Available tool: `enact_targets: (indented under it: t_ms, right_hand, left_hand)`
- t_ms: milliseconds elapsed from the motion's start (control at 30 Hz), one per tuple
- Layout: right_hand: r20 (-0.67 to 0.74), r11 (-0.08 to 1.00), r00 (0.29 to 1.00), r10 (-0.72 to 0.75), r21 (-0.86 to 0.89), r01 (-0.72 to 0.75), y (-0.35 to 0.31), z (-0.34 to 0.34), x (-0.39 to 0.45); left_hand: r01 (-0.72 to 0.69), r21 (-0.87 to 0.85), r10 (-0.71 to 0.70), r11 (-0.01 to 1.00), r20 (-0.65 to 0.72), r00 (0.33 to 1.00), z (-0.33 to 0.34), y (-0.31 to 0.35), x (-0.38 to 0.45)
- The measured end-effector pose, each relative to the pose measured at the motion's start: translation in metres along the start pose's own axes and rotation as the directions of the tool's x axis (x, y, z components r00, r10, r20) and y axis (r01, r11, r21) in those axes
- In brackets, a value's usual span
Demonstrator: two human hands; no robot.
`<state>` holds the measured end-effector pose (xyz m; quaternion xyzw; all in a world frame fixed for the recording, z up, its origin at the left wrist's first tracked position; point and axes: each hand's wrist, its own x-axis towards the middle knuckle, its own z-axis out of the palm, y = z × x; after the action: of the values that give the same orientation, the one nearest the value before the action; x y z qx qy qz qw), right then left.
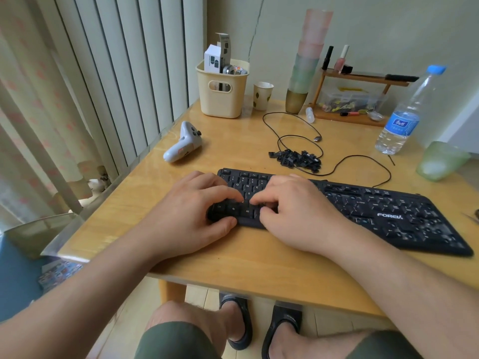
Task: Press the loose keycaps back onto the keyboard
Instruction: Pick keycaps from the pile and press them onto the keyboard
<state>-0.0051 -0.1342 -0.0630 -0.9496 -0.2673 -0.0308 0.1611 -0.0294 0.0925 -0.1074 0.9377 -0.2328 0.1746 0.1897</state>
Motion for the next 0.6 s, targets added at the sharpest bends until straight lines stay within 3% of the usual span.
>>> enact_targets:
  t_ms: [167,333,600]
  right_hand:
    - [-0.012,1.0,1.0,-0.007,0.022,0.008,-0.002,0.006,-0.004]
    - [-0.014,0.974,0.996,-0.086,-0.211,0.081,-0.015,0.016,-0.008]
    - [-0.059,0.999,0.998,-0.023,-0.041,0.02,-0.01,0.017,0.003]
  left_hand:
    - [-0.004,0.029,0.004,1.0,0.013,1.0,0.001,0.002,0.001]
    - [0.001,0.029,-0.001,1.0,-0.002,1.0,0.003,0.001,0.001]
    - [-0.024,0.054,0.024,0.998,0.012,1.0,0.001,0.004,0.001]
